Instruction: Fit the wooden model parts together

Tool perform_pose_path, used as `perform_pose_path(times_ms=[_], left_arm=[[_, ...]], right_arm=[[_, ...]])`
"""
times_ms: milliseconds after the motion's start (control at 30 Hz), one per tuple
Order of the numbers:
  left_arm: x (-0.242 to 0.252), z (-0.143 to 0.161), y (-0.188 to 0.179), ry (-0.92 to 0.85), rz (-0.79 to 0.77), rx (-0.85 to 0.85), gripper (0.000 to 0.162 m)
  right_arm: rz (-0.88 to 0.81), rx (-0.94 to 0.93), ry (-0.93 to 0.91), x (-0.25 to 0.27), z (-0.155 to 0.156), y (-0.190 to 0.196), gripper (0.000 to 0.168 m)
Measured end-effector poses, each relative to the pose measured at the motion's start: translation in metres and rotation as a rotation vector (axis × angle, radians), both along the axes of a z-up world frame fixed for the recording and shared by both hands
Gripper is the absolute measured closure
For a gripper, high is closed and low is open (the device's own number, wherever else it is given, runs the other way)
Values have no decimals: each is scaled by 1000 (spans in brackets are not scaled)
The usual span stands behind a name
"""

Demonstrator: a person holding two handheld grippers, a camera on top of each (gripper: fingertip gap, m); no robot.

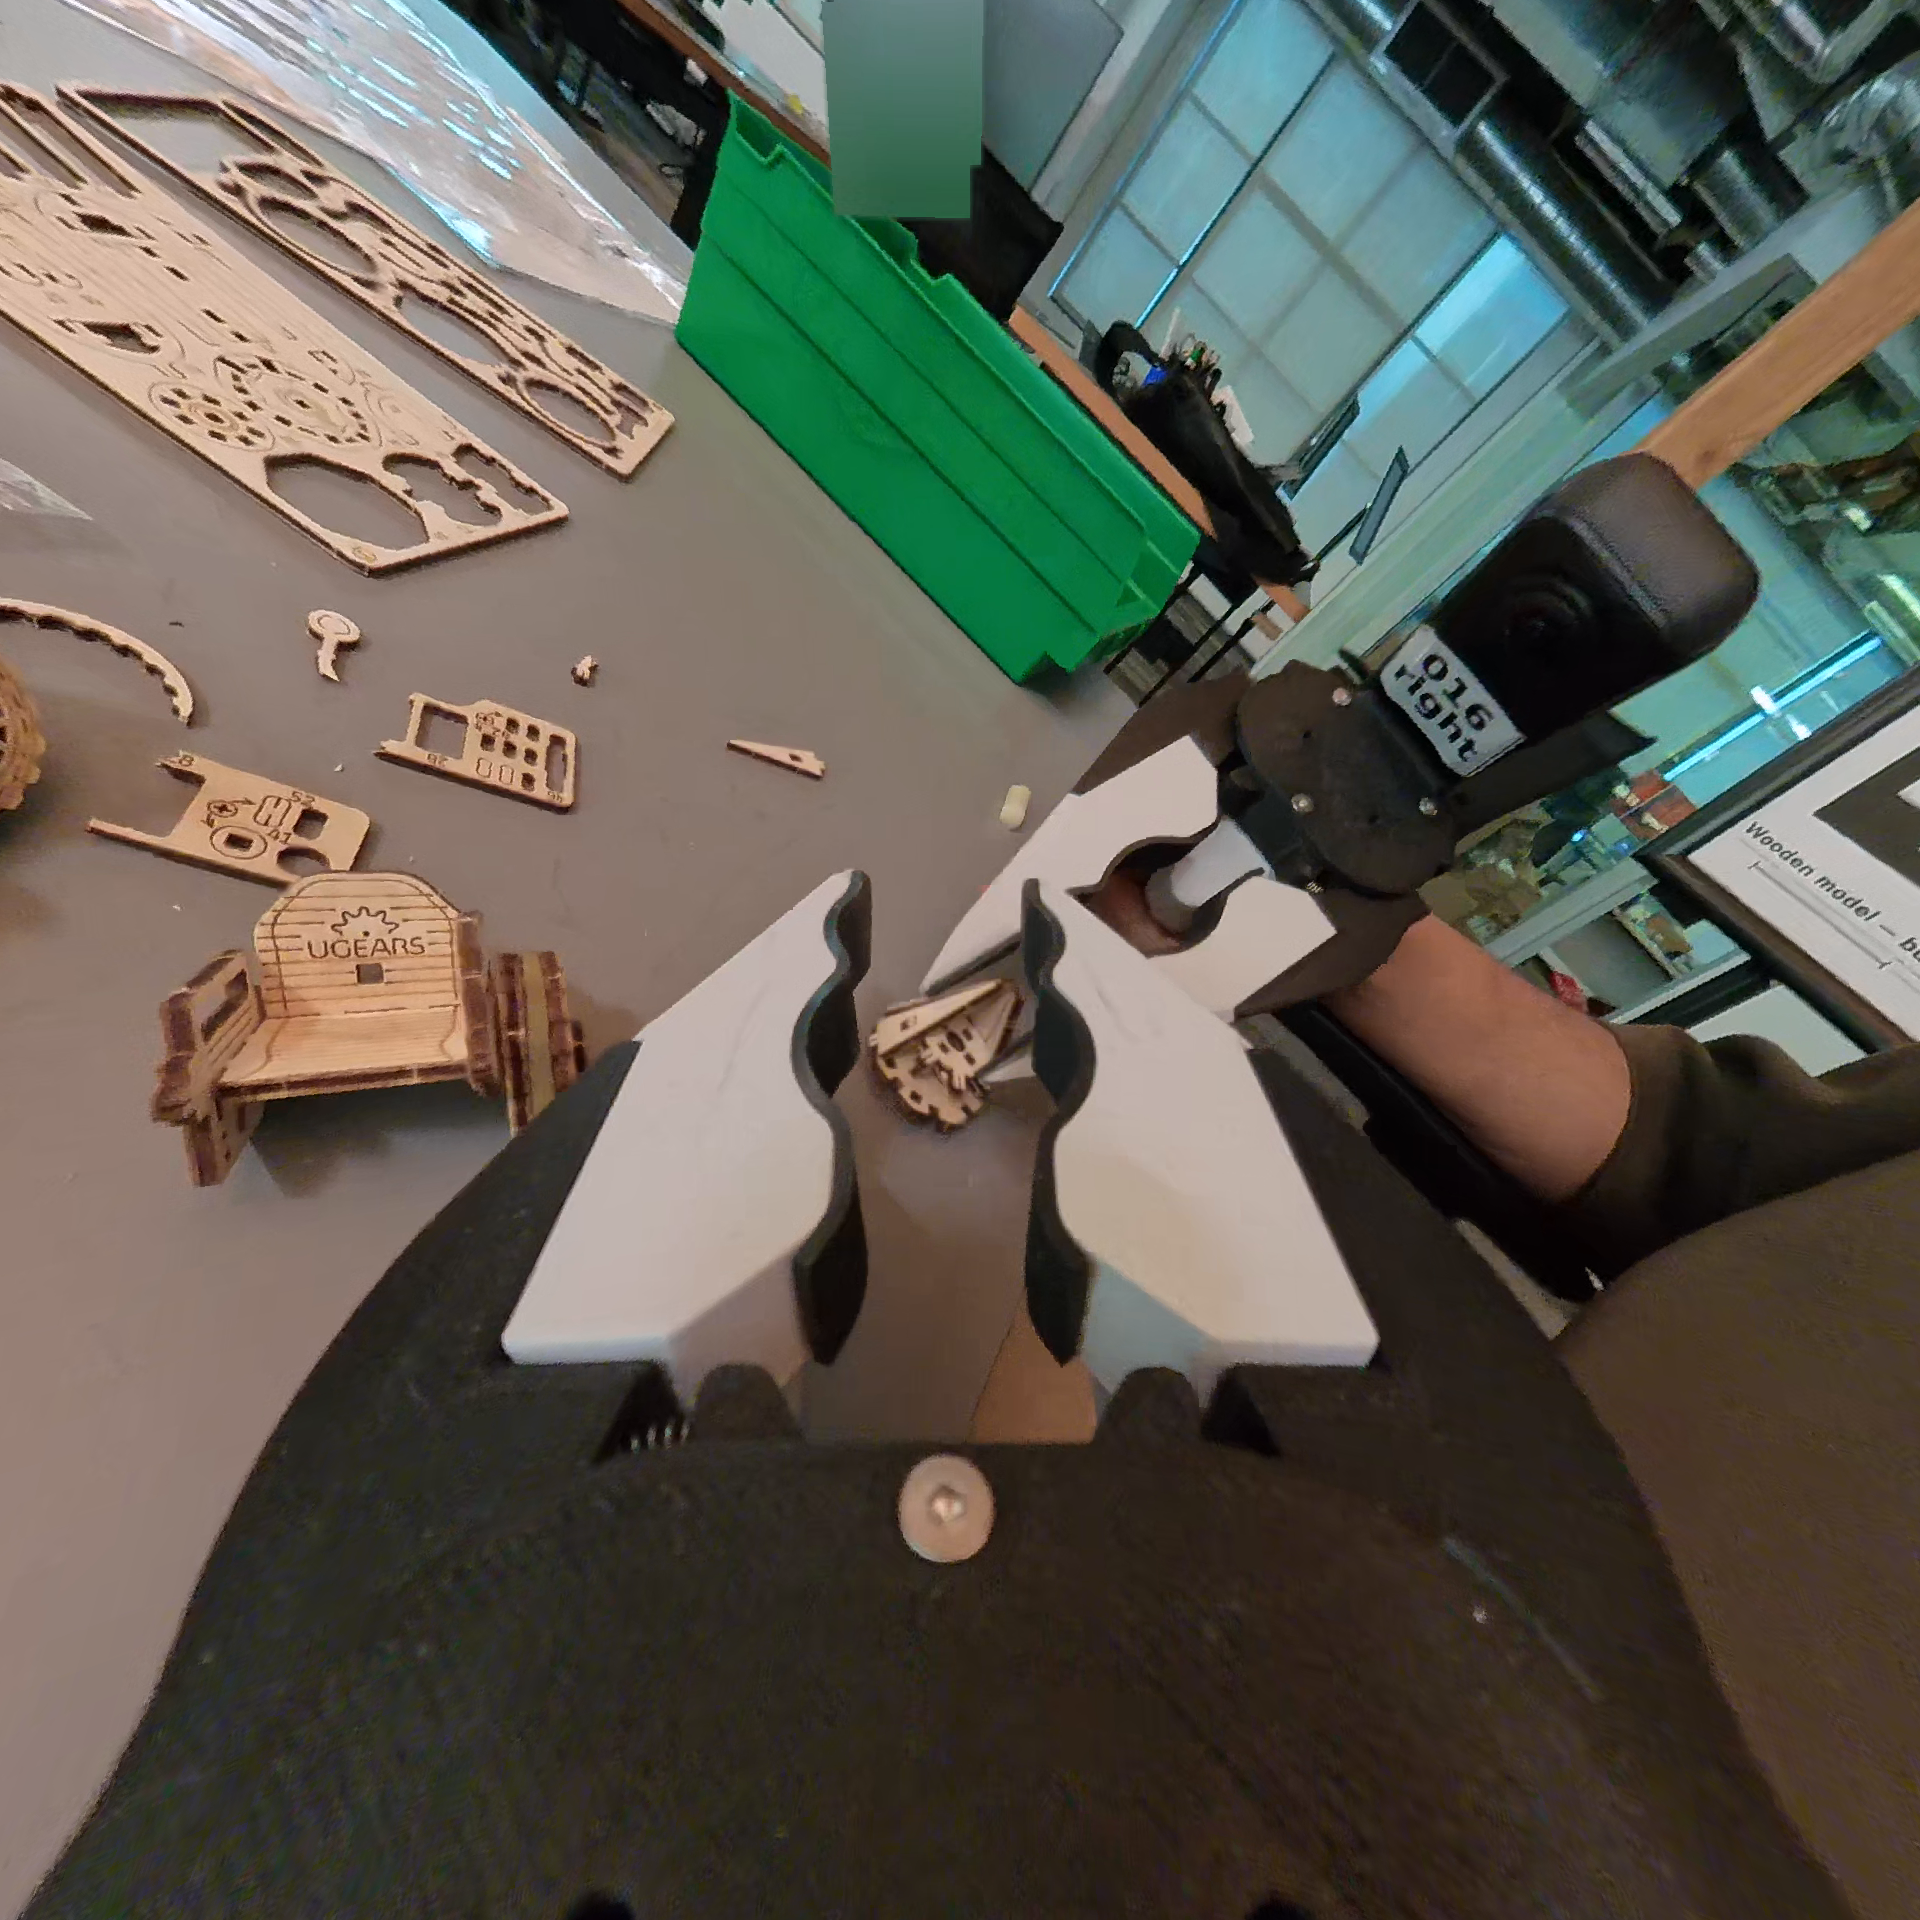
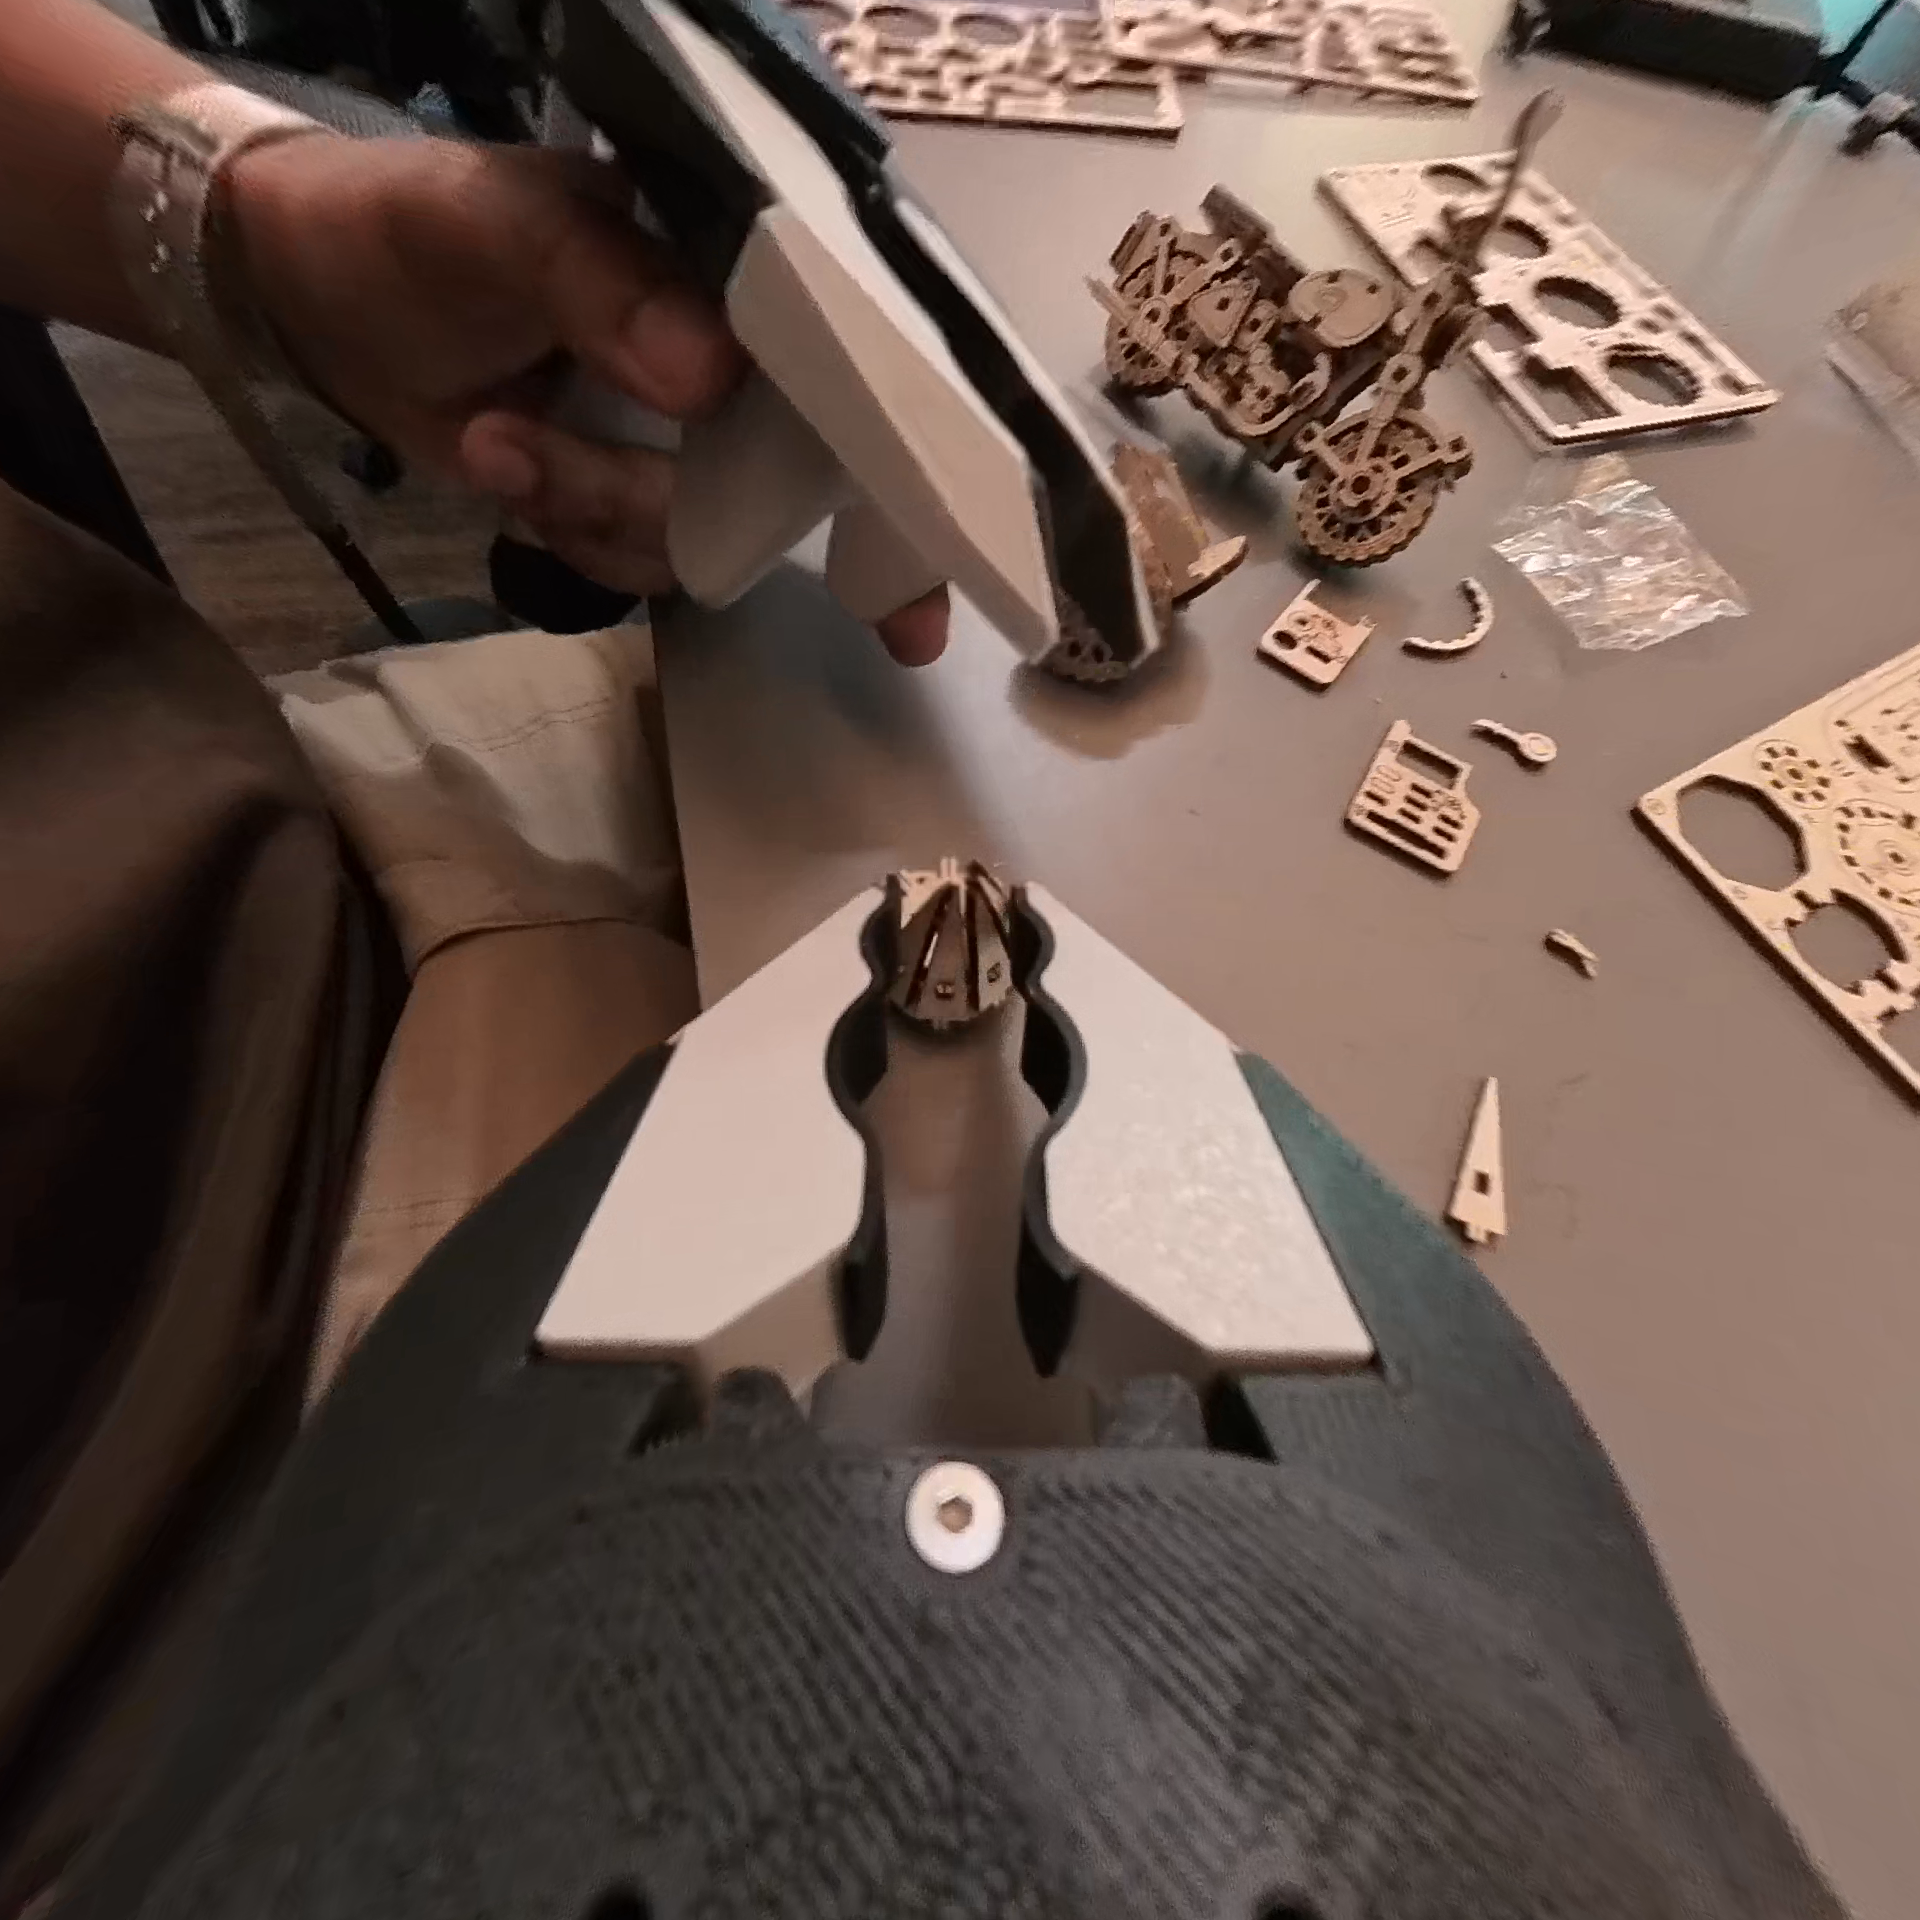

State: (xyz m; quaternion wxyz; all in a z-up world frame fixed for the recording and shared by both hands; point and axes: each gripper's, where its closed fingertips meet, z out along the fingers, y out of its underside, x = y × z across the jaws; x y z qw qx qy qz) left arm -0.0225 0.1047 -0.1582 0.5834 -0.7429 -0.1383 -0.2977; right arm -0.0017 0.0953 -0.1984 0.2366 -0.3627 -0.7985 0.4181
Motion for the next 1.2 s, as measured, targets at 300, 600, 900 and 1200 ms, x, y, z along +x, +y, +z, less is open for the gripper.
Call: perform_pose_path(times_ms=[300, 600, 900, 1200], left_arm=[[-11, 56, -16, 19, 69, 329, 121], [21, 48, -10, 166, -14, 295, 109], [15, 59, -16, 123, -1, 366, 131], [9, 61, -17, -44, -33, 370, 131]], right_arm=[[-204, -643, 221, -15, 92, 24, 151], [-204, -965, 156, -15, 108, 10, 151], [-212, -1001, 134, -16, 105, 0, 151], [-182, -1051, 95, -15, 104, 0, 147]])
